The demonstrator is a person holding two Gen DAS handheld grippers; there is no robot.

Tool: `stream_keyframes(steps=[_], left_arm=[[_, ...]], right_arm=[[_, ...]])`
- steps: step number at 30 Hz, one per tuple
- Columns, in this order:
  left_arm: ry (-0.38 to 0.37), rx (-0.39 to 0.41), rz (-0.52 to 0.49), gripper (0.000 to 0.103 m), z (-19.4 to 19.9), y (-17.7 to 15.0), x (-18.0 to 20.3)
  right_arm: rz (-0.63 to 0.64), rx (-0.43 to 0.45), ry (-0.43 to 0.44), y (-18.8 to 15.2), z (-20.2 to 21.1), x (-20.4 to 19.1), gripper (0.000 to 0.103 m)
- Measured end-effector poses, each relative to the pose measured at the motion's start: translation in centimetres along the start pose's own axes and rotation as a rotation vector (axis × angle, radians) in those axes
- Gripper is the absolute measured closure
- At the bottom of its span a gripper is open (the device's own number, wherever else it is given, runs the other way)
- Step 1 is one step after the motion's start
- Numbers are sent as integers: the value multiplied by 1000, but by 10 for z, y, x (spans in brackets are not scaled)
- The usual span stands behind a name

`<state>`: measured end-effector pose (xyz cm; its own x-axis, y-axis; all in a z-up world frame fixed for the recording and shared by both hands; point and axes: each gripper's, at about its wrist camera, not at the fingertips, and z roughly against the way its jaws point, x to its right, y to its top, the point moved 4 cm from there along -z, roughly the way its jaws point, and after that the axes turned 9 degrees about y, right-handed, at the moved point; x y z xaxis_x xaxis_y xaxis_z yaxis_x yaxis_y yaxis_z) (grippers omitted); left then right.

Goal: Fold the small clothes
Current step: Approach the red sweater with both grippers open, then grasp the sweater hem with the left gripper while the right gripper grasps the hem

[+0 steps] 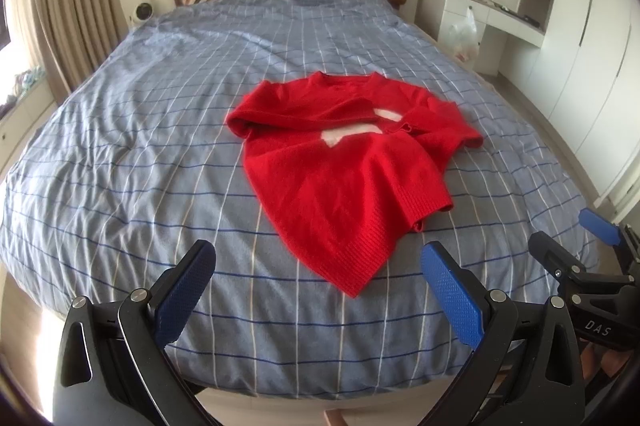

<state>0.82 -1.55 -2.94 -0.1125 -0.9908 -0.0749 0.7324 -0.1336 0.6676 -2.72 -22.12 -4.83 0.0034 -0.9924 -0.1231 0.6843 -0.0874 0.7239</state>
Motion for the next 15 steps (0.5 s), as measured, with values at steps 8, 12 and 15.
stream_keyframes(steps=[8, 12, 15], left_arm=[[-50, -69, 25, 0, -32, -19, -2], [-36, -177, 74, 0, -77, -48, -14], [-93, -256, 141, 1, -108, -64, -18]], right_arm=[[-1, 2, 2, -1, 0, 1, 0], [-27, 9, -29, -4, 2, 18, 0], [-53, -18, -60, -11, -1, 35, 0]])
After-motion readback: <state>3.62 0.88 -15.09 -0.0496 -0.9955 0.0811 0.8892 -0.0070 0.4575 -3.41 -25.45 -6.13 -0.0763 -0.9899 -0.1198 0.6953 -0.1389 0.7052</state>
